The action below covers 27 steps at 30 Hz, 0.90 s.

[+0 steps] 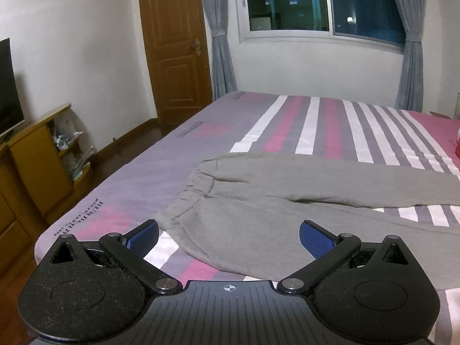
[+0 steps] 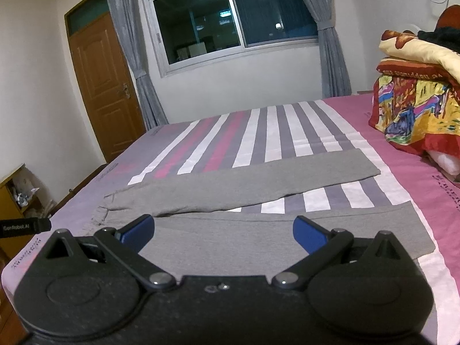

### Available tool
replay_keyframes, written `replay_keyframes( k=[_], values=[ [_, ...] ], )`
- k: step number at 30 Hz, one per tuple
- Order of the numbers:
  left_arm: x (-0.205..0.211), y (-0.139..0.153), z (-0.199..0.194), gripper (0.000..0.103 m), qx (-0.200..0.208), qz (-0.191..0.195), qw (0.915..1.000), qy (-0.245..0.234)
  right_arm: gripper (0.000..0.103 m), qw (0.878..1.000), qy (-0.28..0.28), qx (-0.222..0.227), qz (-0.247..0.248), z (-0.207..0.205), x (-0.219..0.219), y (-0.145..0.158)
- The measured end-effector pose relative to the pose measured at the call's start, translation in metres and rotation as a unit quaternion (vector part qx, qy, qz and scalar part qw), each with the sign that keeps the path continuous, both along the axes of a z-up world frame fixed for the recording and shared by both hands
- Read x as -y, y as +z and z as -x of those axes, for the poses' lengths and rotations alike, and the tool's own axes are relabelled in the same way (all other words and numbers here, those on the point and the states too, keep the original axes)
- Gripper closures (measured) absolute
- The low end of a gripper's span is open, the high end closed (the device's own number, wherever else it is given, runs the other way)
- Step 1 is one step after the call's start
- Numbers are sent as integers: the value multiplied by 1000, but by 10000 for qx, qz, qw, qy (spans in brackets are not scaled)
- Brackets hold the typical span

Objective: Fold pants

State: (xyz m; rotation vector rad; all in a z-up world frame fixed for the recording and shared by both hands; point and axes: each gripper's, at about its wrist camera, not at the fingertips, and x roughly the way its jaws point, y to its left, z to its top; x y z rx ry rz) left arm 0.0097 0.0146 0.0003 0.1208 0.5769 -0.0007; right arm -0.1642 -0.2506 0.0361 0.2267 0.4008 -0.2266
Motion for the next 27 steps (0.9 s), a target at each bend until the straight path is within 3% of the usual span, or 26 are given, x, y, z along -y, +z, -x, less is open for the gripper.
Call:
replay_keyframes(
  k=[15, 27],
  values=[
    [-2, -7, -25, 0, -42, -105, 9999, 17, 0, 9998, 207, 53, 3, -24, -6, 1],
    [-1, -18, -70, 0, -168, -241, 9996, 52, 0, 9984, 536, 73, 172, -67, -12, -5]
  ],
)
